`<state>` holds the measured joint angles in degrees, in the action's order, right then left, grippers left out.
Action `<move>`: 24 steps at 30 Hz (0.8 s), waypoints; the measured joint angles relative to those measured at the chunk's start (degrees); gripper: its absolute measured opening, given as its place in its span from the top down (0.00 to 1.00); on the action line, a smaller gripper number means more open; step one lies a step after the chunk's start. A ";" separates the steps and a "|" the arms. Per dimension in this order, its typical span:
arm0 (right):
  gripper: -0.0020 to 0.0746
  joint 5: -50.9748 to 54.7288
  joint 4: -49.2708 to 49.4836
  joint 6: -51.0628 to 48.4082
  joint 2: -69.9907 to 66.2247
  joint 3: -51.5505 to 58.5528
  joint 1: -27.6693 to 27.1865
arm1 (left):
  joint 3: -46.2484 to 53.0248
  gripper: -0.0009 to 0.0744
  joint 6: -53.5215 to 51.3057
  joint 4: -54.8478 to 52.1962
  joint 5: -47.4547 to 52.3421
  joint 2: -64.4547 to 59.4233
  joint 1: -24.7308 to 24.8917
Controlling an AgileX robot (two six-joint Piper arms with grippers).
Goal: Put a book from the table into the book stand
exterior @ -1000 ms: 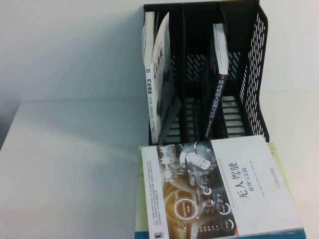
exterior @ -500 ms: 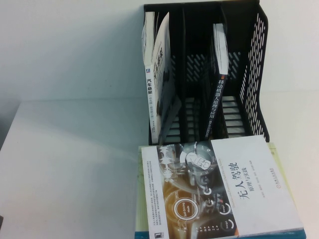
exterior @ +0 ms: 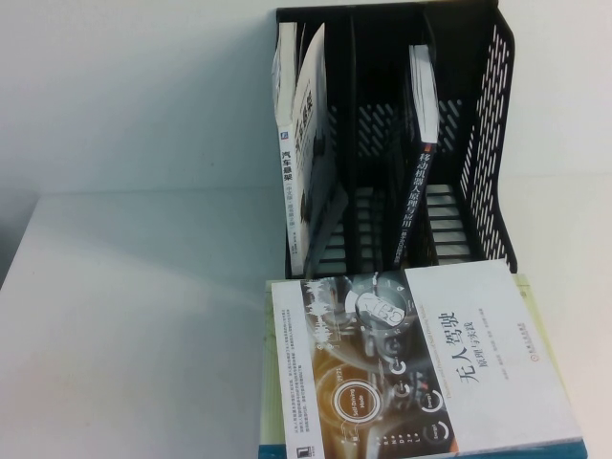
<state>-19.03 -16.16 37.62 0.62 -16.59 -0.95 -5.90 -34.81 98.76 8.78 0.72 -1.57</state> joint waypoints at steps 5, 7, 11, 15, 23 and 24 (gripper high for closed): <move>0.98 18.19 -11.30 1.11 -6.01 -14.95 0.00 | -8.77 0.99 -15.51 0.09 0.09 -0.11 0.00; 0.98 28.44 -14.08 0.62 -10.97 -20.89 0.00 | -11.35 0.99 -19.08 0.09 0.09 -1.82 0.00; 0.98 50.10 -16.01 -4.01 -21.62 -30.60 0.12 | -14.47 0.99 -21.23 -1.08 0.36 -9.34 0.00; 0.98 63.19 -16.05 -7.17 -31.10 -34.20 2.59 | -14.76 0.99 -21.89 -3.82 1.15 -18.78 0.00; 0.98 63.08 -0.01 -9.85 -37.28 -30.51 8.69 | -14.76 0.99 -22.36 -2.97 3.20 -34.08 0.11; 0.98 63.09 0.77 -11.77 -38.31 -29.96 10.04 | -14.76 0.99 -22.36 -2.08 3.31 -35.07 0.11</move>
<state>44.05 -15.39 25.86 -37.69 -46.56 9.09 -20.65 -57.17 96.68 12.09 -34.35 -1.46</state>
